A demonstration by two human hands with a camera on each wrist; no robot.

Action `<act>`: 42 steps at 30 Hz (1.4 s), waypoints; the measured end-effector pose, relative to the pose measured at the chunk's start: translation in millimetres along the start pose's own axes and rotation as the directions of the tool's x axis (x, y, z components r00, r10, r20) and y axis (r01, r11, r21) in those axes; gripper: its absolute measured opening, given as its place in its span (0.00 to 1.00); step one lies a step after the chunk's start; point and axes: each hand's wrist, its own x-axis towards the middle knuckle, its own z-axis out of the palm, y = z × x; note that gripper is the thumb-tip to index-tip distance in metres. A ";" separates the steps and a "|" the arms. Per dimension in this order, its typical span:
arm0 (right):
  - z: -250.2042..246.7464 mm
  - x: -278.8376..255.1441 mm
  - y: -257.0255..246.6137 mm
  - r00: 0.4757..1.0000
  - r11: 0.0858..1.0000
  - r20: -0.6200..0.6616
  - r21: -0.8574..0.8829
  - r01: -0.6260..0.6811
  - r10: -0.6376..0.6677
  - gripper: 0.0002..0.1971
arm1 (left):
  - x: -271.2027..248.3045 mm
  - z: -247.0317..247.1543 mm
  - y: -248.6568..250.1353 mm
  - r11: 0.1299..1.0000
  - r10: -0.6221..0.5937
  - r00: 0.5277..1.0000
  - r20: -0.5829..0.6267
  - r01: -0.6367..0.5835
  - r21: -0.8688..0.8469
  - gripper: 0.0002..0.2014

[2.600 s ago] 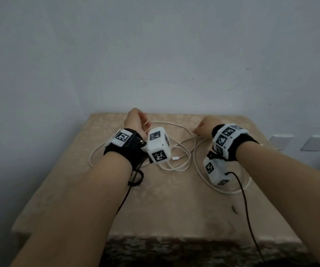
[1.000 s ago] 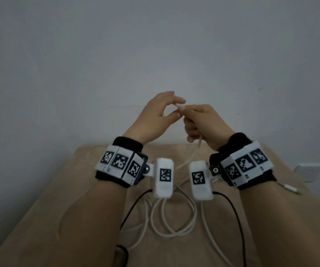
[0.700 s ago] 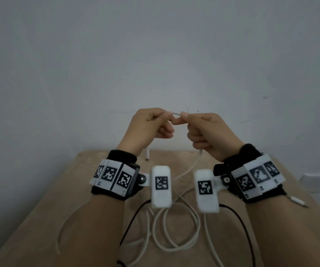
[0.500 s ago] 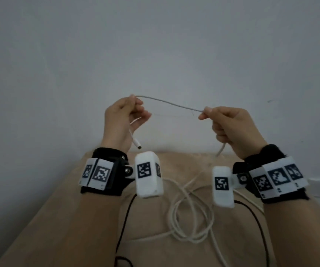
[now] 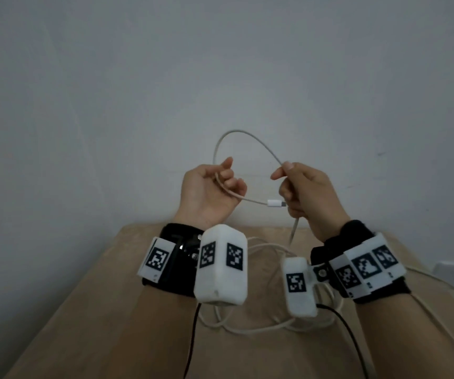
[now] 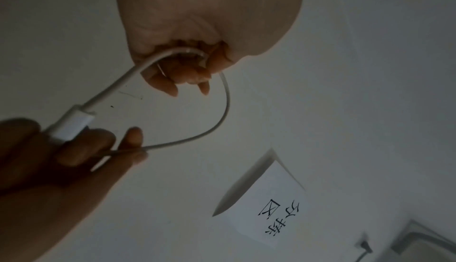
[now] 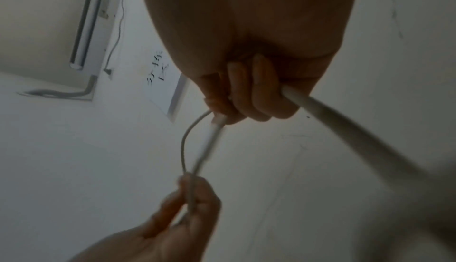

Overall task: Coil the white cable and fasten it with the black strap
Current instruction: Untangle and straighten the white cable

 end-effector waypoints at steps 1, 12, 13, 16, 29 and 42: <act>0.6 0.2 3.9 1.000 0.999 0.013 0.025 -0.021 0.021 0.16 | 0.2 -1.6 2.7 1.000 -0.010 1.000 0.029 0.010 -0.001 0.14; 19.6 -4.5 22.0 0.990 0.989 0.135 0.138 -0.054 0.036 0.14 | 3.0 -3.4 3.5 0.911 0.079 0.986 0.148 -0.011 -0.412 0.17; 21.1 -5.3 21.8 0.988 0.993 0.151 0.107 -0.044 0.027 0.13 | 2.8 -2.7 3.1 0.905 0.091 0.984 0.150 -0.019 -0.424 0.16; 22.8 -7.8 19.0 0.978 1.000 0.207 -0.026 -0.012 0.017 0.16 | 3.1 -1.7 -0.3 0.923 0.108 0.985 0.135 -0.049 -0.381 0.14; 9.7 -4.5 10.3 0.993 0.998 0.103 0.000 -0.057 0.057 0.13 | 0.1 -17.5 15.8 0.819 0.025 0.994 0.107 -0.081 0.568 0.20; 7.2 -3.2 1.1 0.993 0.998 0.115 -0.064 -0.009 0.016 0.13 | 0.4 -27.5 24.8 0.918 0.056 0.976 0.212 -0.134 0.374 0.13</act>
